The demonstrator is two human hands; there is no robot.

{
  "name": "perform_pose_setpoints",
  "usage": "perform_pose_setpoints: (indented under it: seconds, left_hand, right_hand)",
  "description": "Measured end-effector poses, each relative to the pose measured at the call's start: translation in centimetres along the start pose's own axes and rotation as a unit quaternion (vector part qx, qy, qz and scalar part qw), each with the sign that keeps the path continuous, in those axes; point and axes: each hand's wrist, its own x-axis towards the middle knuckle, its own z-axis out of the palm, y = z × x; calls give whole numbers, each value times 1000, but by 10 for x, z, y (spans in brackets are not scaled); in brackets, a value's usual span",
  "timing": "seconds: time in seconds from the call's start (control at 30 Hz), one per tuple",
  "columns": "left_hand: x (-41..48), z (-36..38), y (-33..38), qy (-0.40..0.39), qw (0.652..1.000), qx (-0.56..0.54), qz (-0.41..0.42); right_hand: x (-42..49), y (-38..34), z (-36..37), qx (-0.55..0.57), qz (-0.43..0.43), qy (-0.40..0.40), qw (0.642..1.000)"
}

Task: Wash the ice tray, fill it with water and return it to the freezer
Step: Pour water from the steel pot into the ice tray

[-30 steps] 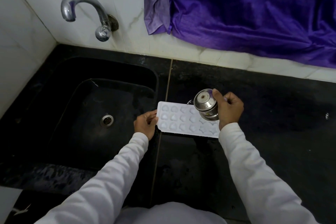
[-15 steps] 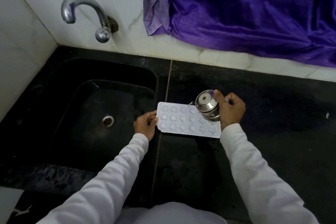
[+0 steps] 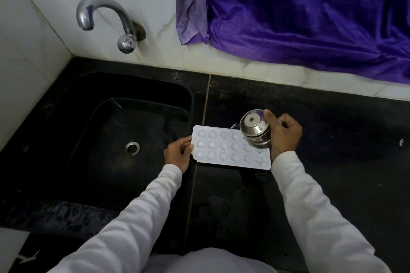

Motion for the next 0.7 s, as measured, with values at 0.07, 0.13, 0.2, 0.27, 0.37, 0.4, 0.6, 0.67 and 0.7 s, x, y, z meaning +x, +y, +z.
perform_pose_setpoints:
  seconds: [0.07, 0.13, 0.2, 0.27, 0.37, 0.4, 0.6, 0.67, 0.7]
  left_hand:
    - [0, 0, 0, 1, 1000, -1, 2]
    - [1, 0, 0, 1, 1000, 0, 2]
    - [1, 1, 0, 3, 1000, -2, -1]
    - [1, 1, 0, 4, 1000, -6, -2]
    - [1, 1, 0, 4, 1000, 2, 1]
    - [1, 1, -1, 4, 1000, 4, 2]
    - [0, 1, 0, 5, 1000, 10, 4]
    - [0, 0, 0, 5, 1000, 13, 3]
    - [0, 0, -1, 4, 1000, 13, 3]
  right_hand:
    - [0, -1, -2, 27, 21, 0, 999]
    - [0, -2, -5, 56, 37, 5, 998]
    - [1, -3, -8, 63, 41, 9, 997]
    - [1, -3, -11, 56, 32, 13, 998]
    - [2, -4, -16, 40, 15, 30, 999]
    - [2, -3, -17, 33, 10, 35, 999]
    - [4, 0, -23, -7, -14, 48, 999]
    - [5, 0, -24, -15, -19, 47, 999]
    - [5, 0, -24, -17, -22, 46, 999]
